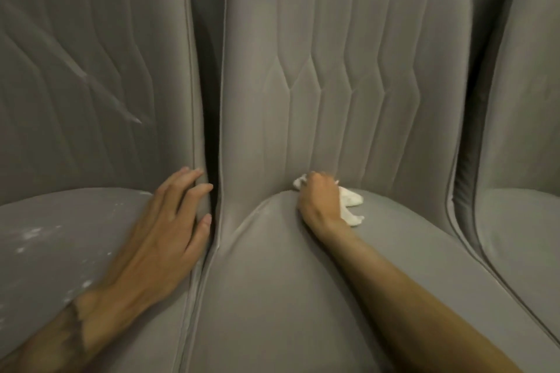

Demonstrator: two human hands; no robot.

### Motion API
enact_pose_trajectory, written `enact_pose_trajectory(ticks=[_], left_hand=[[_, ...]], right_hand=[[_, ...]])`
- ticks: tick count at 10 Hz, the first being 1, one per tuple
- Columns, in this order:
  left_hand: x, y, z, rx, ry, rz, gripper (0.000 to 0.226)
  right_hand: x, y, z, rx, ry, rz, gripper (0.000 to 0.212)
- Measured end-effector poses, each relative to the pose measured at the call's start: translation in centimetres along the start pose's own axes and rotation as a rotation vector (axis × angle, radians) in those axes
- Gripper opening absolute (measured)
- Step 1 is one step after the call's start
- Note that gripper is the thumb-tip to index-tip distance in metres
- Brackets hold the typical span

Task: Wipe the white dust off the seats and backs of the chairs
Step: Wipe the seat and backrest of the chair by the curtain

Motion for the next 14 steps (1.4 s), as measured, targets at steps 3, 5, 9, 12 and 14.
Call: enact_pose_trajectory(ticks=[3,5,9,12,14], left_hand=[[0.3,-0.1,-0.7,0.103,0.077,0.134,0.047],[1.2,-1.3,-1.4,0.146,0.109,0.170,0.042],[3.3,-4.9,3.6,0.135,-0.023,0.264,0.034],[5.5,-7.6,6.5,0.092,-0.054,0.299,0.032],[5.7,-9.1,7.9,0.082,-0.103,0.327,0.028]], right_hand=[[-1.8,-3.7,5.6,0.543,0.031,0.159,0.013],[-0.7,-2.3,4.4,0.344,0.024,0.085,0.018],[-2.2,-13.3,10.5,0.302,0.130,0.174,0.025],[-3.5,-15.8,14.3,0.109,0.056,0.012,0.017],[-4.3,-17.9,19.5,0.182,0.137,0.004,0.020]])
Point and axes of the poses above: each hand's wrist, its own y-axis towards the middle knuckle, its own x-axis out of the back of the hand, z = x × y, the point moved 9 cm from there along y, towards the middle knuckle, and after that the axes turned 2 degrees about -y, right-handed, at the moved point
